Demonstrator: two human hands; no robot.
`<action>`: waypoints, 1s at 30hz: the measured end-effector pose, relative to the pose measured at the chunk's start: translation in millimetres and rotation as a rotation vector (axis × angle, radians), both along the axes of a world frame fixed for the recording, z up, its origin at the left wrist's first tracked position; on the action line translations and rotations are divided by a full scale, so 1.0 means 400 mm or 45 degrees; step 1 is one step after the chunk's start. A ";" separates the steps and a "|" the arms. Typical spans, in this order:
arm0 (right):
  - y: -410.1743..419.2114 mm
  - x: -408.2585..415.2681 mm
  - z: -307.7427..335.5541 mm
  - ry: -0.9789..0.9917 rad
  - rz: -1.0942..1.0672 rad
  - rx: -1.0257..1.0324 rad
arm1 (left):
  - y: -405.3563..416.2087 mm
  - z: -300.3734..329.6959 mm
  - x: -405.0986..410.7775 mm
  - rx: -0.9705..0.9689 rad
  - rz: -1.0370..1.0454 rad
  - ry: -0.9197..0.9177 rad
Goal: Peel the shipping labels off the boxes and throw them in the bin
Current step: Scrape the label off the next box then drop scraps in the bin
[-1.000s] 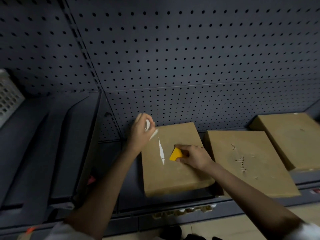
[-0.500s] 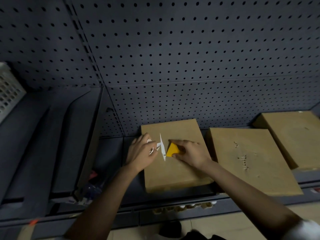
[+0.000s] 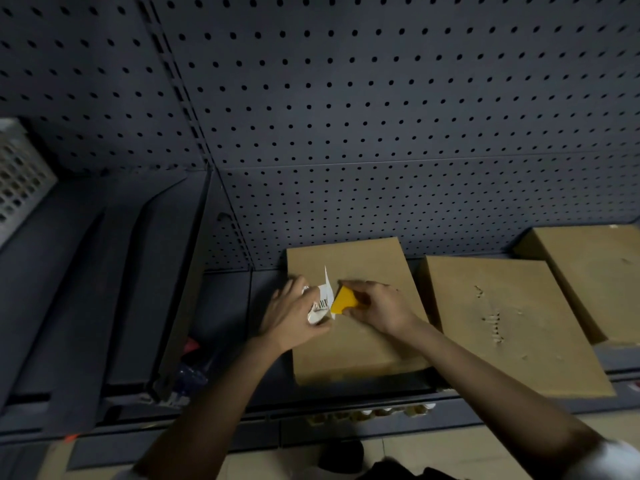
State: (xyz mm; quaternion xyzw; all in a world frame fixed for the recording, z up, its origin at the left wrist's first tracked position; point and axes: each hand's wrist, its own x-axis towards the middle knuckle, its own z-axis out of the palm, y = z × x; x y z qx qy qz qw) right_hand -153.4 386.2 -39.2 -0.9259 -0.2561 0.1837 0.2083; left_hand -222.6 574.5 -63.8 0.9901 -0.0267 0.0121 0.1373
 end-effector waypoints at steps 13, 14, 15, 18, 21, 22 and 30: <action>0.008 0.056 0.017 0.040 -0.046 0.143 | 0.042 0.051 0.035 -0.057 0.394 -0.370; 0.012 0.070 0.019 0.018 -0.080 0.139 | 0.048 0.056 0.036 -0.080 0.417 -0.429; 0.017 0.083 0.022 -0.011 -0.095 0.115 | 0.053 0.062 0.036 -0.095 0.427 -0.495; 0.036 0.115 0.025 -0.099 -0.116 0.044 | 0.063 0.078 0.041 -0.100 0.485 -0.623; 0.067 0.139 0.020 -0.120 -0.147 0.052 | 0.068 0.074 0.053 -0.030 0.482 -0.513; 0.078 0.144 0.016 -0.122 -0.153 0.060 | 0.065 0.064 0.054 0.017 0.432 -0.448; 0.100 0.156 -0.013 -0.151 -0.053 0.008 | 0.031 -0.015 0.069 -0.105 0.381 -0.135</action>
